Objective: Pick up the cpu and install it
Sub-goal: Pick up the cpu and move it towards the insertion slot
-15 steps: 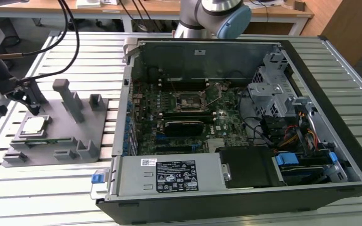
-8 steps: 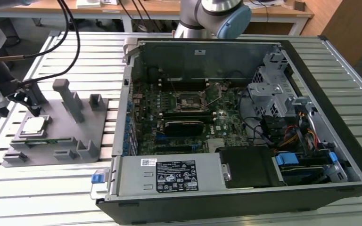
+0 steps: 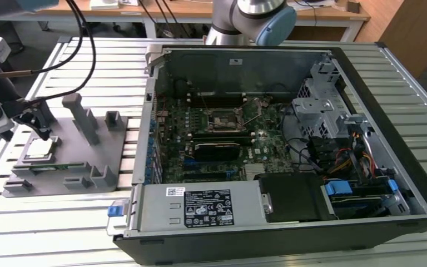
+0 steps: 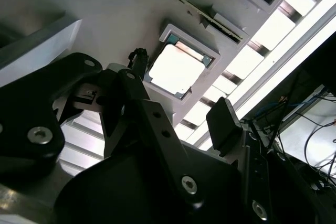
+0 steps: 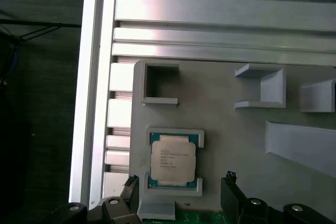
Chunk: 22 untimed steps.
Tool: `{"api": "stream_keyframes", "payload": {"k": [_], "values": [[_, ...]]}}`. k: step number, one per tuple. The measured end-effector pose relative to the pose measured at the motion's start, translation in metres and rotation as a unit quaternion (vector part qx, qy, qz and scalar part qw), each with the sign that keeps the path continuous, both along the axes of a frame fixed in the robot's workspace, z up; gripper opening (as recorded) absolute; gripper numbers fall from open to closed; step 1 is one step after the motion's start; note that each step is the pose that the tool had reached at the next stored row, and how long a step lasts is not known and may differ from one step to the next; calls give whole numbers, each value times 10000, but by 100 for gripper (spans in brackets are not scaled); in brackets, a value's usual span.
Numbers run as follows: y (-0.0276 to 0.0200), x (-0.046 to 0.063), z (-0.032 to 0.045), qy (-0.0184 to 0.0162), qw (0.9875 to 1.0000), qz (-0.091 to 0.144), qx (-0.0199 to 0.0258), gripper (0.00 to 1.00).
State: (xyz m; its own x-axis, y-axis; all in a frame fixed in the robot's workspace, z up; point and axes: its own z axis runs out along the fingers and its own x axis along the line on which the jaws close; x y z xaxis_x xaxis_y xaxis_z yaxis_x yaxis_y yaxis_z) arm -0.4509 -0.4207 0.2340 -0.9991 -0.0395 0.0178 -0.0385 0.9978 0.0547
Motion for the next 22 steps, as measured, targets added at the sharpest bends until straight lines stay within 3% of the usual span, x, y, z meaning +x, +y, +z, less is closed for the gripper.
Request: {"api": "stream_keyframes", "payload": {"k": [11, 22], "values": [[3, 0, -161, 0, 10000, 0, 0, 72], [7, -1, -246, -3, 10000, 0, 0, 72]]}}
